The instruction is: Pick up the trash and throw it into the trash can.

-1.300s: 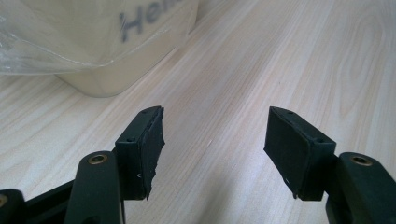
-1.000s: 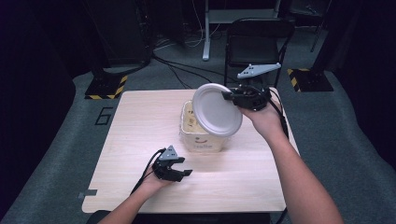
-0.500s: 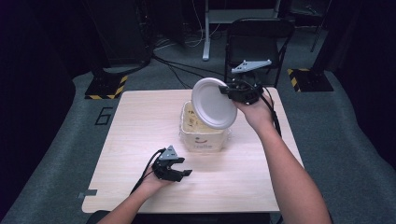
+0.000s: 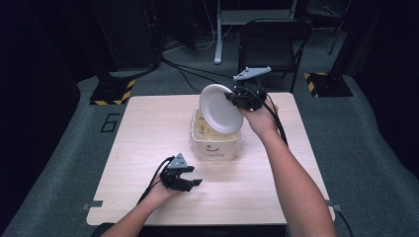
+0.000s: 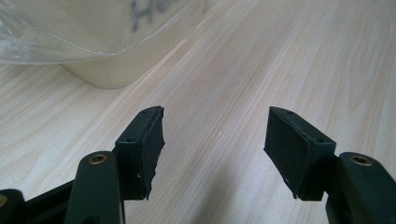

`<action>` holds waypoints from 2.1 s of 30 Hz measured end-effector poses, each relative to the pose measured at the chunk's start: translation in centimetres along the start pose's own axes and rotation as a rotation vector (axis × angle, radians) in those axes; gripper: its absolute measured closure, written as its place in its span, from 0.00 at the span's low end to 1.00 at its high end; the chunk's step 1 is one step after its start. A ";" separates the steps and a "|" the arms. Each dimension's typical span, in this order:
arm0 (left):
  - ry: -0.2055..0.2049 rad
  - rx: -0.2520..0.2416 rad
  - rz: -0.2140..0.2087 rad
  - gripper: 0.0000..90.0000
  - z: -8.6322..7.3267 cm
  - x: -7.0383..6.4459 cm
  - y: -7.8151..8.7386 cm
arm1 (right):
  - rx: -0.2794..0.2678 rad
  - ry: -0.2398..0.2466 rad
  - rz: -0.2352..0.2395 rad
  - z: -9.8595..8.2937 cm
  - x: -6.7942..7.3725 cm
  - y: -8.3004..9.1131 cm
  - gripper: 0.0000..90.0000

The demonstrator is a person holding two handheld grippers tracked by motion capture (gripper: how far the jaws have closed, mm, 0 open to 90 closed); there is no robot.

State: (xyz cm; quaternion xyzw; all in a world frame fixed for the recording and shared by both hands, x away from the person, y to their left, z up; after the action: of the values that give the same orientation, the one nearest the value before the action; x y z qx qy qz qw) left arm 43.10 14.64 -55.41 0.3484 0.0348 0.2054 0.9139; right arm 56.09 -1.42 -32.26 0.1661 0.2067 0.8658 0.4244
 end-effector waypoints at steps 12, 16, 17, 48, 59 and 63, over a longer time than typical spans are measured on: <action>-0.005 0.005 -0.001 0.41 -0.1 -0.1 0.0 | 0.005 -0.014 -0.019 -1.7 -0.7 -2.0 0.91; -0.003 0.005 0.000 0.41 -0.1 -0.2 -0.1 | 0.010 -0.004 -0.027 -2.1 -0.7 -2.5 0.91; -0.005 0.005 0.000 0.41 -0.2 -0.2 -0.2 | 0.008 -0.006 -0.024 -2.2 -0.7 -2.6 0.91; -0.016 0.020 -0.008 0.41 -0.3 -0.2 -0.3 | 0.026 0.045 -0.040 -5.1 -0.5 -5.6 0.91; -0.014 0.025 -0.012 0.41 -0.4 -0.2 -0.4 | 0.034 -0.021 -0.042 -6.3 -1.3 -5.9 0.69; -0.018 0.022 -0.007 0.41 -0.3 -0.2 -0.4 | 0.017 -0.041 -0.039 -6.3 -1.5 -5.4 0.61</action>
State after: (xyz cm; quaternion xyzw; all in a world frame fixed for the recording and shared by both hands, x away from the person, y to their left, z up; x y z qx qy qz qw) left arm 43.03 14.48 -55.97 0.3601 0.0301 0.1989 0.9110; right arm 57.67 -1.04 -40.55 0.1834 0.2085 0.8518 0.4441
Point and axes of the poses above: each handheld gripper's, and its own axes: y roughly backward along the jaws, z roughly out of its top, x roughly to its left, the point moved 9 cm from there along -y, roughly forward along the jaws, and after that the axes turned 13 degrees about -y, right-handed, at the moved point
